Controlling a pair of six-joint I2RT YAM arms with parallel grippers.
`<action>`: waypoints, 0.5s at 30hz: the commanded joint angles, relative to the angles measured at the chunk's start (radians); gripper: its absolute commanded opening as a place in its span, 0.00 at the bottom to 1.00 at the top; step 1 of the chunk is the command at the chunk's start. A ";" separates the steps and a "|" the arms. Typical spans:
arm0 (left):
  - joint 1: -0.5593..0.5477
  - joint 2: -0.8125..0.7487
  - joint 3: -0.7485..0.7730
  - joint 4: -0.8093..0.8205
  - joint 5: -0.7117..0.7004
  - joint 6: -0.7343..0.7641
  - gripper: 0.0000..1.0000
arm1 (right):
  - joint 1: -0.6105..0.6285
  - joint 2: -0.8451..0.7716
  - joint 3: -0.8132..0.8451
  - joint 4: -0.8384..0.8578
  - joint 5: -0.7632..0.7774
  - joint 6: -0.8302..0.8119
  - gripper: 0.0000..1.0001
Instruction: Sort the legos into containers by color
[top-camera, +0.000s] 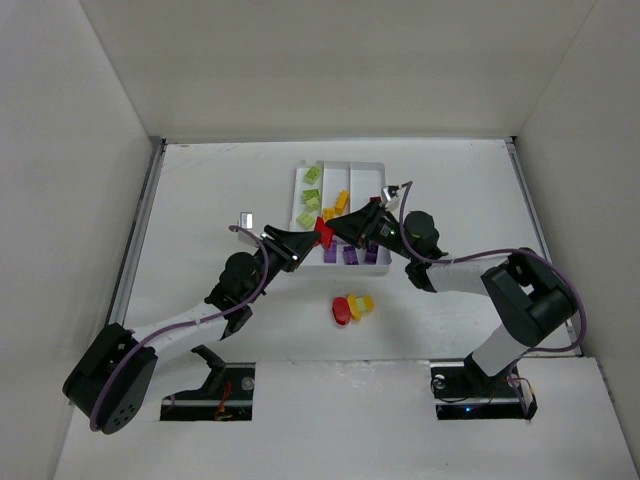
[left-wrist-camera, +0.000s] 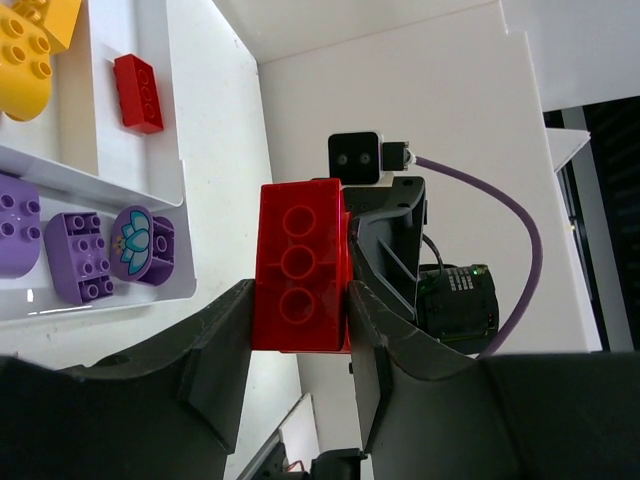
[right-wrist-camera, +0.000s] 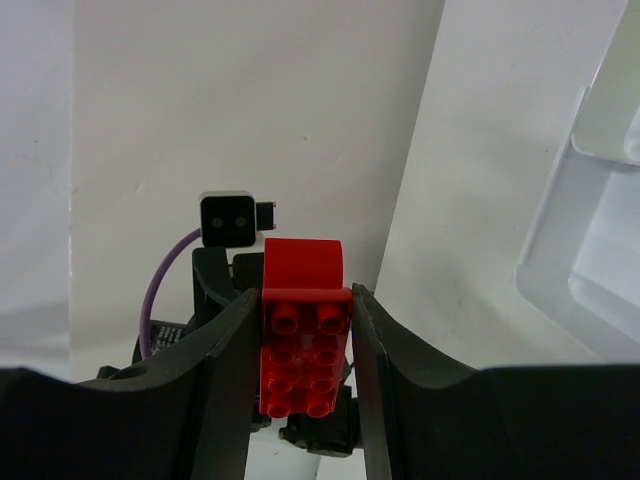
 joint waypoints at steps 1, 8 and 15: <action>-0.013 0.003 0.057 0.053 0.002 0.015 0.36 | 0.003 -0.001 0.010 0.071 -0.023 0.005 0.35; -0.014 0.012 0.060 0.068 -0.004 0.009 0.30 | 0.003 0.013 0.001 0.106 -0.032 0.035 0.35; 0.003 -0.028 0.053 0.068 0.002 0.012 0.18 | -0.032 -0.001 -0.032 0.116 -0.041 0.037 0.35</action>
